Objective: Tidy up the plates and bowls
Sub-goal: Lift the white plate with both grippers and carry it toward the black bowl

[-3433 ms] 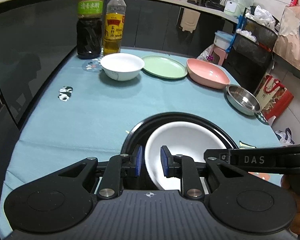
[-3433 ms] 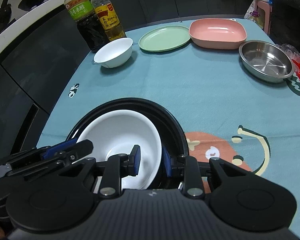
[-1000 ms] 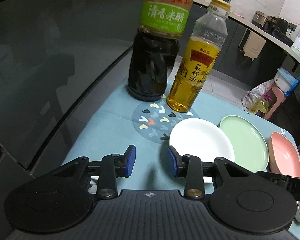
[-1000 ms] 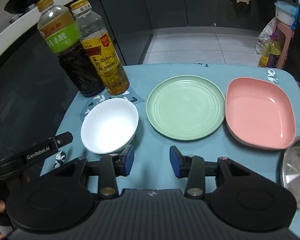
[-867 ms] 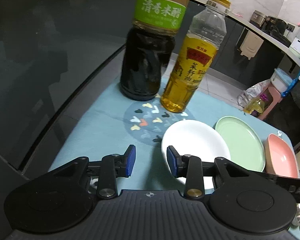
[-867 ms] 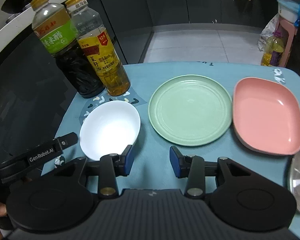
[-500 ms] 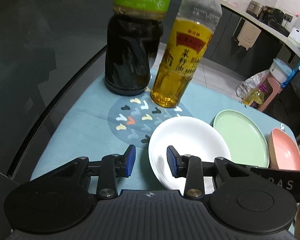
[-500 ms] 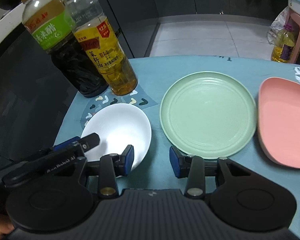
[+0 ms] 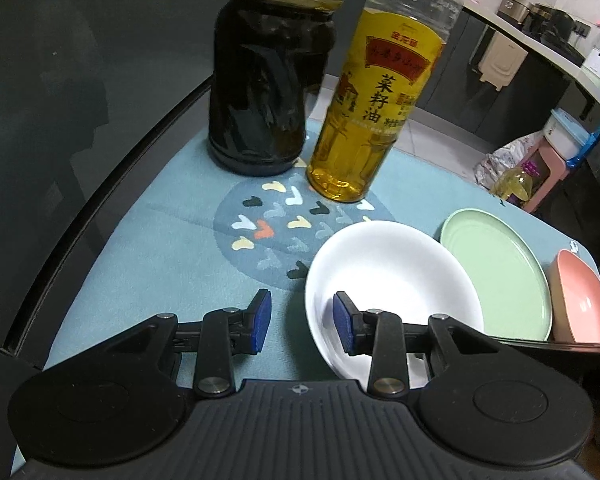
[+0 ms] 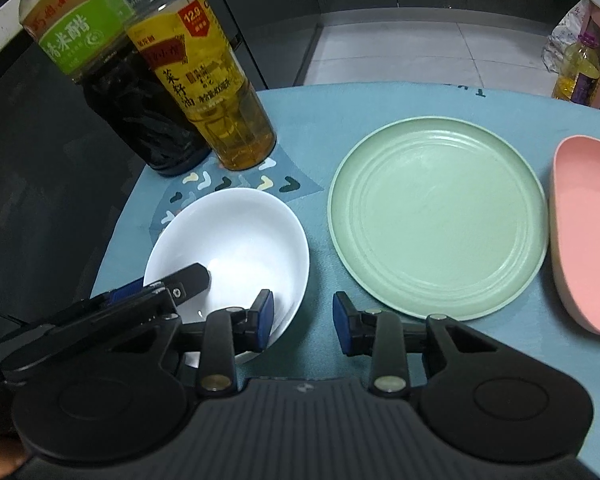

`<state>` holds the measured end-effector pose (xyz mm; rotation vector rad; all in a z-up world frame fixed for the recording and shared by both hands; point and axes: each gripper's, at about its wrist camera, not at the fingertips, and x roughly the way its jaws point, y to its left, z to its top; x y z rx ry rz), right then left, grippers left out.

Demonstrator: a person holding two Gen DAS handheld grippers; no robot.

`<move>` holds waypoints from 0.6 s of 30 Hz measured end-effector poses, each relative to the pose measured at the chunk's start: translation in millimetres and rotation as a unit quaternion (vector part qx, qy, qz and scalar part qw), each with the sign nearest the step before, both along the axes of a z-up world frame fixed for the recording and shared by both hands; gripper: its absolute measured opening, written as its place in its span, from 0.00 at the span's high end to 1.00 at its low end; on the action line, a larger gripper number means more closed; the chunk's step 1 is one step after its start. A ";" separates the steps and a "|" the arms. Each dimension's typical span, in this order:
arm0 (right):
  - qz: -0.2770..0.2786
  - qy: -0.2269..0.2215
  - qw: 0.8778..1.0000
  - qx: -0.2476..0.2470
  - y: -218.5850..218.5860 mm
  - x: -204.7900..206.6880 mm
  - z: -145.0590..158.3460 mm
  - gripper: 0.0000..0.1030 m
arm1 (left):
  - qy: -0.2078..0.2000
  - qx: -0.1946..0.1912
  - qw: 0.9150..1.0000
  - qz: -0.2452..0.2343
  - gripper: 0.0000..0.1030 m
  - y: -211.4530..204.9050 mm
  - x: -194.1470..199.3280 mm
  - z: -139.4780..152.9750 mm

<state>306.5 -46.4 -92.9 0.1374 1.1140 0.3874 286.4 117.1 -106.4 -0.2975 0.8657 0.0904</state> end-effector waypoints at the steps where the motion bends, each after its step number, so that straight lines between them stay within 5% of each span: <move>1: 0.002 -0.002 1.000 -0.001 1.0 0.1 0.3 0.82 | -0.001 -0.001 1.000 -0.010 0.78 -0.9 -0.2 -0.4; 5: 0.021 -0.003 1.000 0.007 3.7 -1.2 0.0 0.98 | -0.004 0.000 0.999 -0.036 0.86 -7.9 -4.7 1.1; 18: 0.028 -0.035 0.999 -0.006 -1.0 -28.3 15.8 0.98 | -0.024 0.010 0.998 -0.051 0.86 -18.9 -33.3 20.0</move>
